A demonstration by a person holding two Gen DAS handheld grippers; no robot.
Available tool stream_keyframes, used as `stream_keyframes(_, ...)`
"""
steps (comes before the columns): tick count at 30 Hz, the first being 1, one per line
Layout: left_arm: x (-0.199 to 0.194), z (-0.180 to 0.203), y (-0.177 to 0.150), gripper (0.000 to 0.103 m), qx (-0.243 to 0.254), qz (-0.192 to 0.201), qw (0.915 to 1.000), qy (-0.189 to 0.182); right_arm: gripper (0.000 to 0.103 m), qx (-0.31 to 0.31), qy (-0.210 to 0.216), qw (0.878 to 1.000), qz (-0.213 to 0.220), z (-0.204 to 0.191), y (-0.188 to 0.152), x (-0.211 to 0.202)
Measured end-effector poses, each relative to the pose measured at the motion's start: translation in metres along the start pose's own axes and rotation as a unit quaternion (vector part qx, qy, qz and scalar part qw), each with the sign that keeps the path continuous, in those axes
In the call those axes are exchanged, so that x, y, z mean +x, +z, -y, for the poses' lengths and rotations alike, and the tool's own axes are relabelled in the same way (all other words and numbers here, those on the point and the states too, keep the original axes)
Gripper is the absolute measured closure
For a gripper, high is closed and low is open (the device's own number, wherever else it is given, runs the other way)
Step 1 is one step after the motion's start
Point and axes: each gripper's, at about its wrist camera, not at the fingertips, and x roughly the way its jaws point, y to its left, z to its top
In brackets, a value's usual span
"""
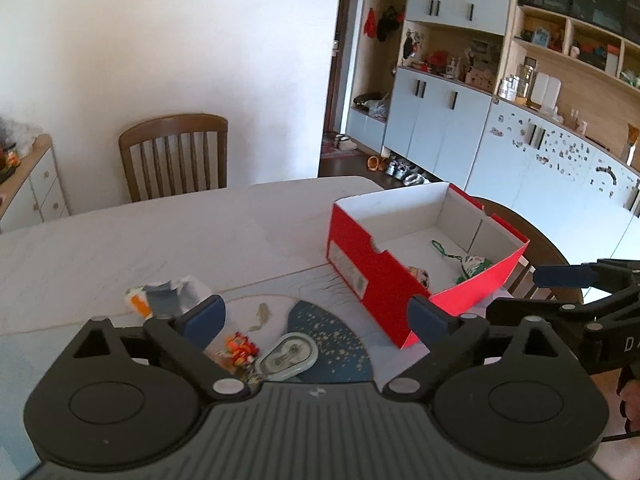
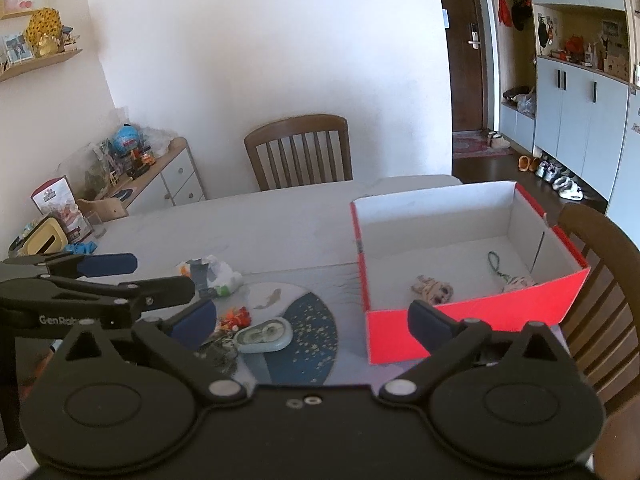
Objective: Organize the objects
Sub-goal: 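Withdraw both grippers from the box back toward the table pile, then grasp the clear bag of white foam with left gripper while right grasps teal round toy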
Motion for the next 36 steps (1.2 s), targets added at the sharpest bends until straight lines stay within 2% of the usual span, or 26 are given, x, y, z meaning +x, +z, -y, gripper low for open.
stream_keyframes(8,-0.015,-0.041,-0.027,0.000,-0.025,0.007,0.9997,0.001,0.001,-0.002,0.001,1.000,-0.010,-0.025,-0.011,0.010)
stream_keyframes(13,-0.022,-0.071,-0.046,0.000,-0.040,0.015,0.9984,0.038,0.001,-0.004,-0.003,1.000,-0.021,-0.035,-0.017,0.019)
stream_keyframes(19,-0.021,-0.107,-0.069,0.000,-0.068,-0.023,0.9967,0.038,0.001,-0.033,0.005,0.998,-0.045,-0.050,-0.030,0.036)
stream_keyframes(23,-0.018,-0.119,-0.086,0.000,-0.063,-0.037,0.9959,0.054,0.001,-0.047,0.017,0.997,-0.064,-0.064,-0.040,0.048)
stream_keyframes(36,0.000,-0.117,-0.140,0.000,-0.059,-0.099,0.9929,0.032,0.006,-0.062,0.038,0.990,-0.120,-0.086,-0.064,0.099)
